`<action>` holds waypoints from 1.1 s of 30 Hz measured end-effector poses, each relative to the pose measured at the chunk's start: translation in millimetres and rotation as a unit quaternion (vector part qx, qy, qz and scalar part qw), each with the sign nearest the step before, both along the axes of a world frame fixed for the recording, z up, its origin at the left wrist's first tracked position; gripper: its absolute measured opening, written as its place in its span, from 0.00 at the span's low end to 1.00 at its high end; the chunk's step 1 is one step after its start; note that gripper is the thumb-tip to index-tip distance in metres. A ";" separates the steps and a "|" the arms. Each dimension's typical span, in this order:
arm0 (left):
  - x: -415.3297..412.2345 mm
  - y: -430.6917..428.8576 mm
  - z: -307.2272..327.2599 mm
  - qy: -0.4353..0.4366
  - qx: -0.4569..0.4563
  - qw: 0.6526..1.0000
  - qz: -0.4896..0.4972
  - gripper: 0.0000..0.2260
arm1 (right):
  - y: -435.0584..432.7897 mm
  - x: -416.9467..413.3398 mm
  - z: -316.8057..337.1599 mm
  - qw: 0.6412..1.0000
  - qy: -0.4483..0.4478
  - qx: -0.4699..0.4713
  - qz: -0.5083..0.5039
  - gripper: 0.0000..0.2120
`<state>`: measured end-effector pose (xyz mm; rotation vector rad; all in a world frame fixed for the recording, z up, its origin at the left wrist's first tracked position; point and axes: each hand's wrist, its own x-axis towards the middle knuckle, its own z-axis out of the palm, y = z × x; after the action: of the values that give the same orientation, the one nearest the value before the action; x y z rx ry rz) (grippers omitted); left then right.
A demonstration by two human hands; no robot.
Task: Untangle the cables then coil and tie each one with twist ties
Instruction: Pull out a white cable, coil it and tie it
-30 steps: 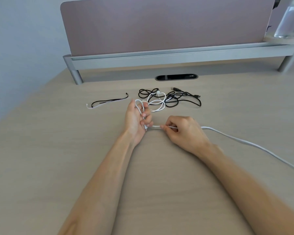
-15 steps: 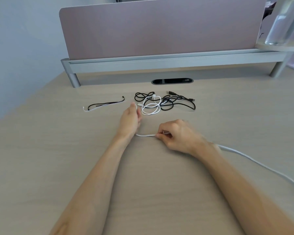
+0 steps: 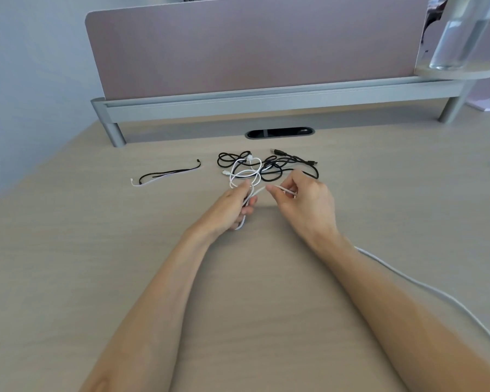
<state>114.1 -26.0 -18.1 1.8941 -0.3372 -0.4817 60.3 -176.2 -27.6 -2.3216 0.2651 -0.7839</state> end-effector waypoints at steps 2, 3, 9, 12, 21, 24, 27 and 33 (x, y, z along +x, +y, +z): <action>-0.7 -5.1 -2.4 0.022 -0.077 0.996 0.033 0.20 | 15.0 -3.2 -1.4 0.995 -0.092 -0.009 0.035 0.11; 0.0 -6.7 -3.9 0.027 -0.106 0.993 0.044 0.22 | 21.3 -5.1 -2.1 0.989 -0.126 -0.026 0.067 0.10; 5.3 0.3 -3.9 0.080 -0.211 0.974 0.024 0.23 | 26.9 -2.4 -7.8 0.960 -0.194 -0.056 0.195 0.07; 4.1 3.5 -0.6 0.087 -0.224 0.971 -0.006 0.24 | 23.4 3.2 -10.9 0.970 -0.165 0.015 0.180 0.10; -1.2 5.2 -0.9 0.055 -0.164 0.981 -0.084 0.22 | 23.8 1.9 -0.3 0.978 -0.088 0.104 0.160 0.02; -0.9 4.6 -1.0 0.053 -0.173 0.981 -0.072 0.21 | 25.3 2.1 -0.3 0.978 -0.086 0.106 0.155 0.04; 0.2 2.3 -4.2 0.066 -0.214 0.974 -0.035 0.21 | 27.1 2.2 -3.6 0.978 -0.086 0.097 0.166 0.04; 6.1 -0.9 -8.8 0.063 -0.268 0.959 0.065 0.24 | 38.5 -14.0 -2.0 0.985 -0.040 0.042 0.161 0.06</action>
<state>120.2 -26.9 -26.9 1.3414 -0.2284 -0.3739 46.4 -137.7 -29.6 -2.1721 -0.1109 -0.6866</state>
